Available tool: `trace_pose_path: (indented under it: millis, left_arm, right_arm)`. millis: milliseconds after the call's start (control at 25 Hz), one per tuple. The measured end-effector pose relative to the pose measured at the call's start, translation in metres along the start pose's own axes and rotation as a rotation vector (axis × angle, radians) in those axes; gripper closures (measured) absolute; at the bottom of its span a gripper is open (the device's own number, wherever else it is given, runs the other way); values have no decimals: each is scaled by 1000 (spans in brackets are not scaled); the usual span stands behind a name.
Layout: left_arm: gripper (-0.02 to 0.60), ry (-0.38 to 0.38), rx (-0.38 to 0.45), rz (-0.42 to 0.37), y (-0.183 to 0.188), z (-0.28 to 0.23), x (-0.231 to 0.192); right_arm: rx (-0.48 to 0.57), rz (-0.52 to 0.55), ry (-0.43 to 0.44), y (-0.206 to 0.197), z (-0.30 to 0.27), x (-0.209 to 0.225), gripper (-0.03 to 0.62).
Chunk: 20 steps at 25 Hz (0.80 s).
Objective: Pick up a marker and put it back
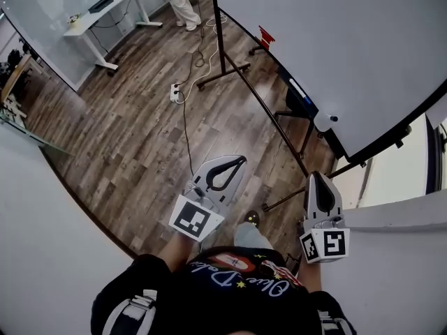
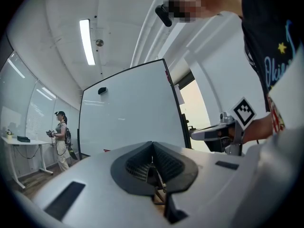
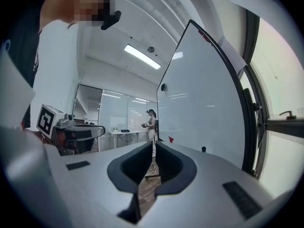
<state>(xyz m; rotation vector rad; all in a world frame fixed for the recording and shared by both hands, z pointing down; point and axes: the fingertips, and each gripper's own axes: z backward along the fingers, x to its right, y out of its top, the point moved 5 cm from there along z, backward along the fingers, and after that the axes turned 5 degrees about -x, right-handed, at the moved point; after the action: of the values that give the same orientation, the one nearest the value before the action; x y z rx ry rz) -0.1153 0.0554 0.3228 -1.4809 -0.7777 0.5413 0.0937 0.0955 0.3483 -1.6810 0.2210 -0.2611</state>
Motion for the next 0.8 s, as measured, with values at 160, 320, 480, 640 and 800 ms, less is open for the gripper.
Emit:
trace_pose_path:
  millis: [160,320,480,640,800]
  left_arm:
    - [578,-13,-11,-20,5,-21,2]
    - [577,-16,1,-25,8,-42,-1]
    - [578,-12,3,-19,9,-65,-5]
    - [578,-9,-7,-18,7,-87,-6]
    - [577,-20,3,-24,13,-103,-3]
  right_arm:
    - [3,0,-6,2,-9,19,589]
    - [9,2,-18,3,-18,38,582]
    - [15,7,-23,7,-27,58,579]
    - [12,8,-36,5,-33,77,577]
    - [34,11,-41,9,-38,91,574]
